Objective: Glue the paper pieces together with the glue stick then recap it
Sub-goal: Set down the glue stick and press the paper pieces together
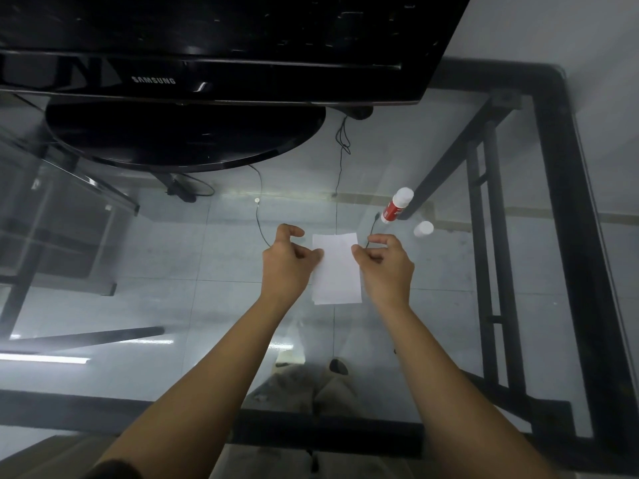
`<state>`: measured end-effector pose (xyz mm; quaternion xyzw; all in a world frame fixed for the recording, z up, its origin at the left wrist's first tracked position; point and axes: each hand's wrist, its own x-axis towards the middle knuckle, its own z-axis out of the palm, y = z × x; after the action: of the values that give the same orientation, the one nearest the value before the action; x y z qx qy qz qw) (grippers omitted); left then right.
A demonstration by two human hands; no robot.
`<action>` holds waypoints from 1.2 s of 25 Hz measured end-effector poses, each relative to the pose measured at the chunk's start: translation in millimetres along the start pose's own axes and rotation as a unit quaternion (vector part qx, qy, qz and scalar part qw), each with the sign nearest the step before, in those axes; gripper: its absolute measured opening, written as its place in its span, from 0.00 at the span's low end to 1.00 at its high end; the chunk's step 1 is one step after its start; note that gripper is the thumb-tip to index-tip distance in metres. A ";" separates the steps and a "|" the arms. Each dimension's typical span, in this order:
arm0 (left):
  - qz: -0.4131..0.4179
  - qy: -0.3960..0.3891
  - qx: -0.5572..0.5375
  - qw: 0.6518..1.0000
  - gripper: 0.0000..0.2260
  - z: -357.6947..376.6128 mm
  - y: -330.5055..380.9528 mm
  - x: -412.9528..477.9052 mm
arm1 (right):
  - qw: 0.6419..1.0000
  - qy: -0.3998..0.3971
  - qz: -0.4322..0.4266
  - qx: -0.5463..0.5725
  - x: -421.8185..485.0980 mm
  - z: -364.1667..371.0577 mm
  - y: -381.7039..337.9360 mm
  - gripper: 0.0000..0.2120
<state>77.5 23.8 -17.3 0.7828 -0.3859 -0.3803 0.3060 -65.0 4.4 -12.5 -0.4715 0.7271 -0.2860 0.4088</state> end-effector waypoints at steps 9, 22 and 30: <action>-0.012 0.006 0.022 1.000 0.14 3.4 4.5 -1.4 | 0.999 0.022 -0.008 -0.022 1.3 3.7 2.0 0.11; -0.021 -0.001 0.053 0.998 0.16 4.5 9.7 0.1 | 0.998 0.044 -0.002 -0.035 -3.0 8.7 3.8 0.12; -0.084 -0.018 0.073 0.994 0.18 5.4 23.6 5.4 | 0.979 0.020 -0.141 -0.144 -1.3 4.7 10.3 0.11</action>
<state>66.4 6.1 -3.9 0.8256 -0.3511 -0.3899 0.2079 -65.3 9.6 -22.7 -0.6178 0.6949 -0.2424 0.2770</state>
